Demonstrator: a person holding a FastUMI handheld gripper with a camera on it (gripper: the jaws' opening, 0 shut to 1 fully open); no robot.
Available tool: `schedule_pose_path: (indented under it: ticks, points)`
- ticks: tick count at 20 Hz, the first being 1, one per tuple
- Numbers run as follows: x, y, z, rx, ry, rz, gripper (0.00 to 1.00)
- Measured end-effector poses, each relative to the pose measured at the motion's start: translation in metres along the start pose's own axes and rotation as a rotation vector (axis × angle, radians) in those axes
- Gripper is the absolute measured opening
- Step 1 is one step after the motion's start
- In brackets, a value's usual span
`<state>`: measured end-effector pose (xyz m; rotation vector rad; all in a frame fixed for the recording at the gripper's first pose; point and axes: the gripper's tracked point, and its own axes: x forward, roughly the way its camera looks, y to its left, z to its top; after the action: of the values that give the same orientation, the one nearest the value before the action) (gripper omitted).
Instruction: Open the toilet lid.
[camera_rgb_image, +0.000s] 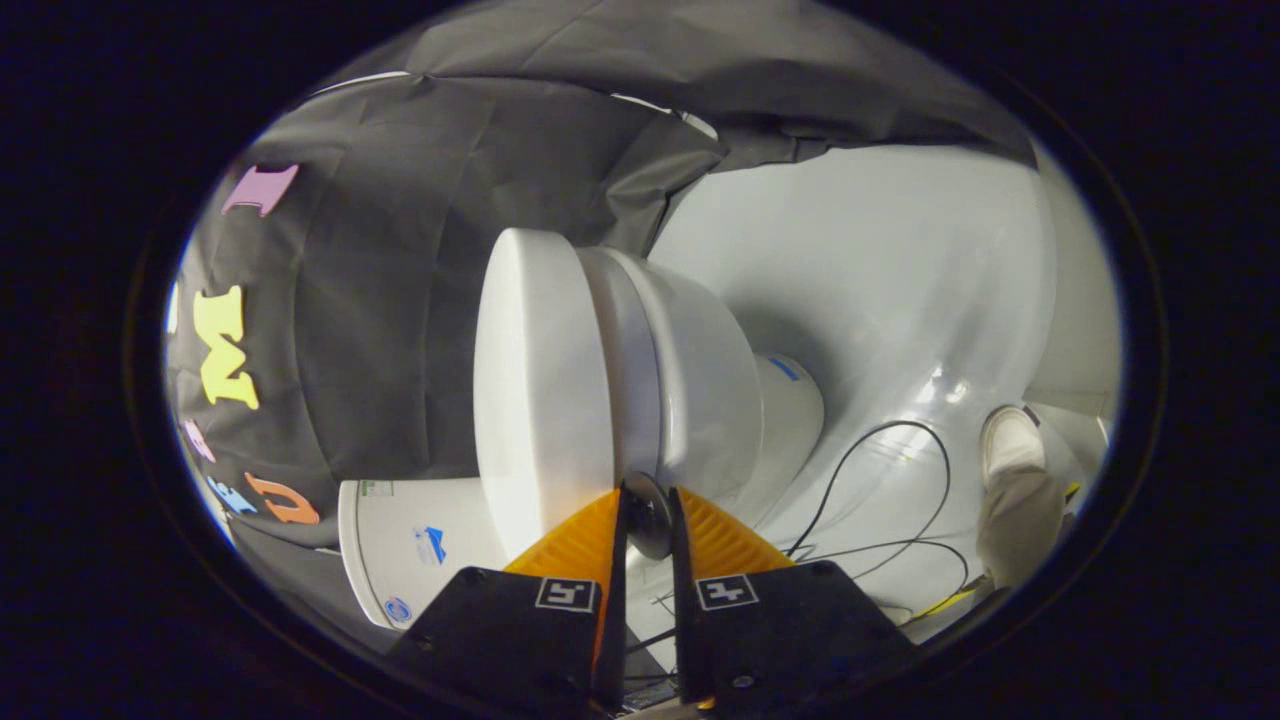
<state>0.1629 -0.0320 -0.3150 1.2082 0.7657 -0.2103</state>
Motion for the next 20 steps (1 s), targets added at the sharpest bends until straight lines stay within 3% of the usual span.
schedule_pose_path:
  ticks: [3, 6, 11, 17, 20]
  points:
    - [0.000, 0.001, 0.000, 0.018, -0.005, 0.006, 0.22]
    - [-0.003, 0.007, -0.003, -0.076, -0.029, -0.028, 0.14]
    - [-0.016, 0.022, -0.007, -0.092, -0.037, -0.024, 0.14]
    - [-0.032, 0.045, -0.011, -0.177, -0.071, -0.008, 0.14]
    - [-0.037, 0.051, -0.015, -0.256, -0.109, -0.040, 0.14]
